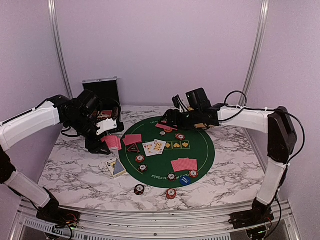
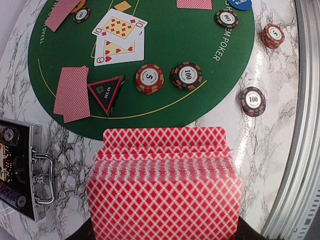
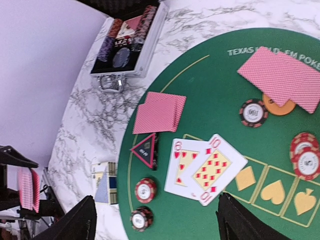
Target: Distribute texas hold em gaming equipment
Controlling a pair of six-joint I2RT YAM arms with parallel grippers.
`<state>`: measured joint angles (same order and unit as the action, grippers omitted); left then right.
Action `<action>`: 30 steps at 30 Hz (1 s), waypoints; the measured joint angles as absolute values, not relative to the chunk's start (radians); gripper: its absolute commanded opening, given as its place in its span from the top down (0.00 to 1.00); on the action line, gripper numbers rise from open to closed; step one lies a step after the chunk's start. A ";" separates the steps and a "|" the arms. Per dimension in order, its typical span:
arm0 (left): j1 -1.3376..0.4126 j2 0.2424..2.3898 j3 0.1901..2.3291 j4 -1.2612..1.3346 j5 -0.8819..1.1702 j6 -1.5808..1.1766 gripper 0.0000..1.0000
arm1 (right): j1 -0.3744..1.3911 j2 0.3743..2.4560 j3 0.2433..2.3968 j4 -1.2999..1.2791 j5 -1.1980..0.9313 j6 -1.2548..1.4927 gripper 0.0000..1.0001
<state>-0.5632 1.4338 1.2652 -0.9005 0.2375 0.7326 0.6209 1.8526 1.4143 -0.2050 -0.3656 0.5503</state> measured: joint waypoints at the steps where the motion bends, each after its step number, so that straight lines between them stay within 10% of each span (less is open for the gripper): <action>1: -0.563 1.434 1.266 -0.900 0.240 0.730 1.00 | 0.633 1.849 1.412 -0.197 -0.386 0.562 0.13; 30: -0.564 1.441 1.295 -0.903 0.262 0.718 1.00 | 0.894 2.071 1.445 0.327 -0.738 1.021 0.05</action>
